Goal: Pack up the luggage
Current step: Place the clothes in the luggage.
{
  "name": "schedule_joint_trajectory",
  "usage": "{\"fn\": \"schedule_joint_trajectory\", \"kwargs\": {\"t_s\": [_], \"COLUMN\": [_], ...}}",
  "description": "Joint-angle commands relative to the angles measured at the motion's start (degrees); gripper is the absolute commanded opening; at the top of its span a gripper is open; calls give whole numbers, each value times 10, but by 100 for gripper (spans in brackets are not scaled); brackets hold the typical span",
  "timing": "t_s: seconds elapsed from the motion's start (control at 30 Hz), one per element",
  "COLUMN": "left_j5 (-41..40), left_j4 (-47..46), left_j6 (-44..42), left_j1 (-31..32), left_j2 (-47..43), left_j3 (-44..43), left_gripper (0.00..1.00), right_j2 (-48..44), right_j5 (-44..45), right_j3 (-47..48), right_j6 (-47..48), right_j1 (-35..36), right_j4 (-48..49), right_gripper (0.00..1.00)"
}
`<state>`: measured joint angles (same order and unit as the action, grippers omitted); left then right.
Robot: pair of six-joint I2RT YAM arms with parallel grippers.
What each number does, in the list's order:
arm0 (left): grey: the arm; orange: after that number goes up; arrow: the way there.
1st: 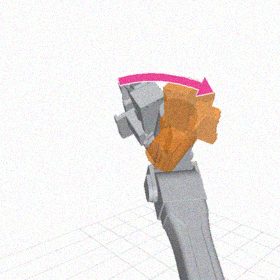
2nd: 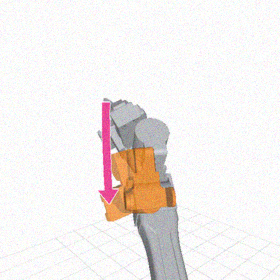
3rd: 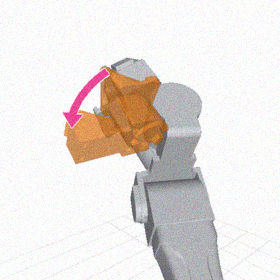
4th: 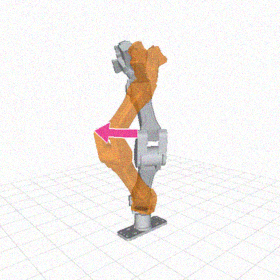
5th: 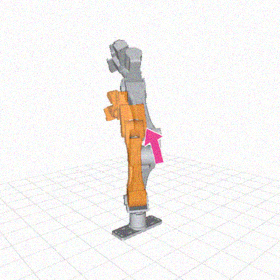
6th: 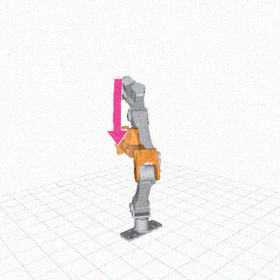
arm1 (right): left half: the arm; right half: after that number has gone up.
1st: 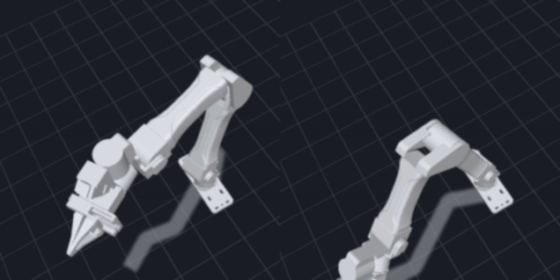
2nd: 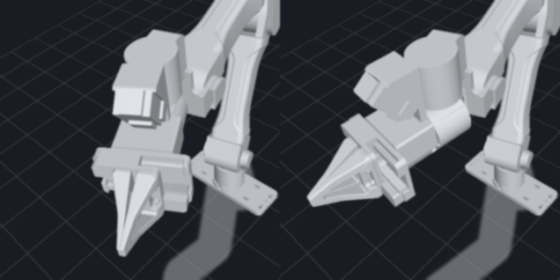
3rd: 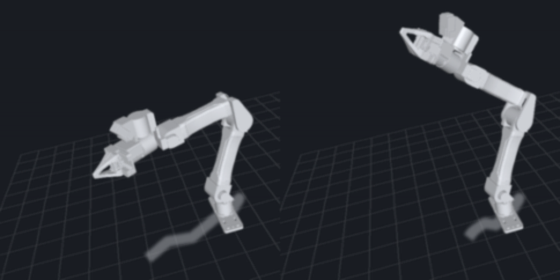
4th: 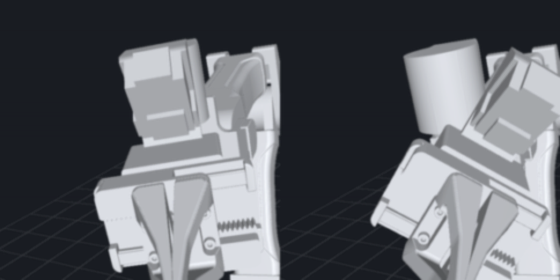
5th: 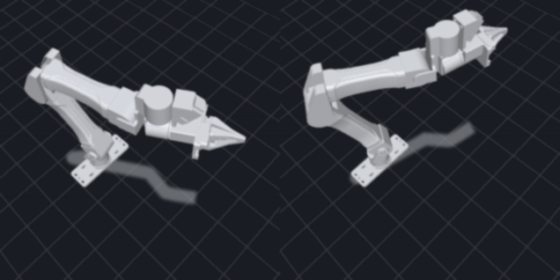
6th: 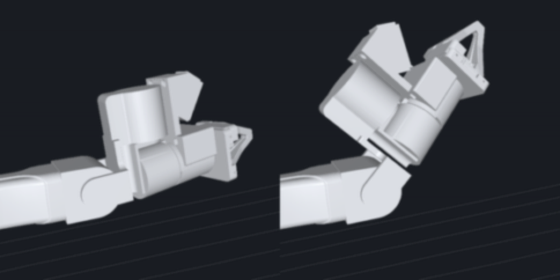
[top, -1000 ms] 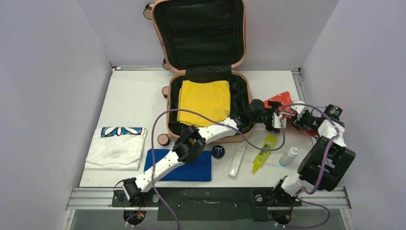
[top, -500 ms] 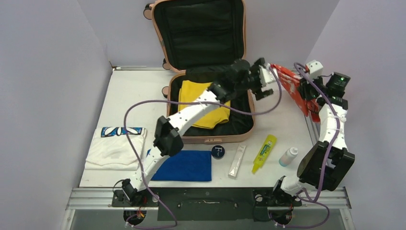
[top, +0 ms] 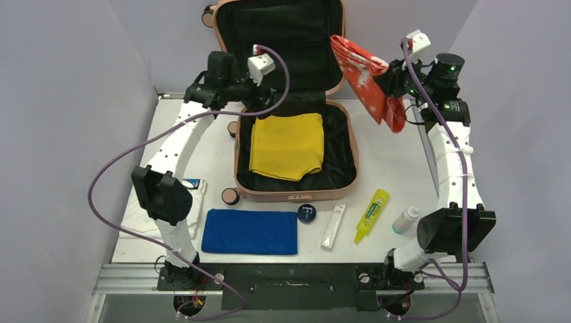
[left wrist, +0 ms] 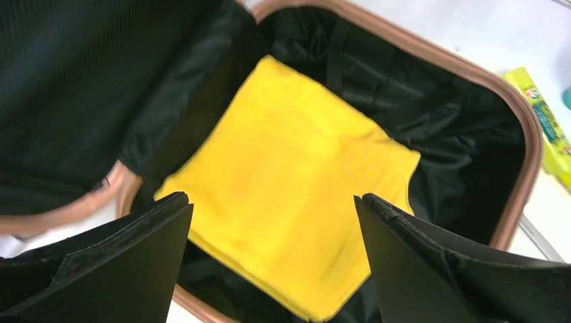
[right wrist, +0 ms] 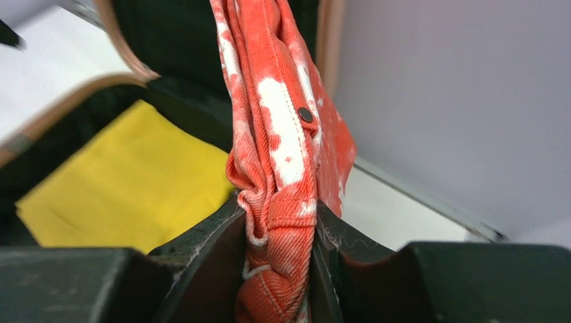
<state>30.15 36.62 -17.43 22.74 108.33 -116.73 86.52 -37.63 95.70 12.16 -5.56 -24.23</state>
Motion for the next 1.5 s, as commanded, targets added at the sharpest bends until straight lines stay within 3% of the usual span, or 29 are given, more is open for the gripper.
{"fn": "schedule_joint_trajectory", "kwargs": {"t_s": [0.0,0.13,0.27,0.43,0.5,0.57,0.6,0.7,1.2,1.47], "left_j5": [186,302,403,438,447,452,450,434,412,399], "left_j4": [-4,-104,-129,-224,-306,-472,-611,-1145,-1237,-1224], "left_j6": [34,73,65,136,214,347,449,817,860,844], "left_j1": [-66,-110,-131,-134,-133,-134,-134,-135,-105,-98], "left_j2": [-50,-73,-67,-53,-41,-26,-18,40,120,156], "left_j3": [65,152,171,190,206,237,265,310,293,266], "left_gripper": [96,96,96,96,96,96,96,96,96,96], "right_j2": [26,54,64,40,34,31,30,29,18,11], "right_j5": [-111,-209,-282,-329,-337,-348,-352,-364,-380,-411], "right_j3": [77,97,84,55,56,55,53,48,32,7], "right_j6": [-143,-243,-324,-298,-268,-257,-261,-280,-368,-447], "right_j1": [34,50,52,76,88,100,105,121,148,148], "right_j4": [103,150,205,164,125,105,103,108,159,231], "right_gripper": [5,5,5,5,5,5,5,5,5,5]}}
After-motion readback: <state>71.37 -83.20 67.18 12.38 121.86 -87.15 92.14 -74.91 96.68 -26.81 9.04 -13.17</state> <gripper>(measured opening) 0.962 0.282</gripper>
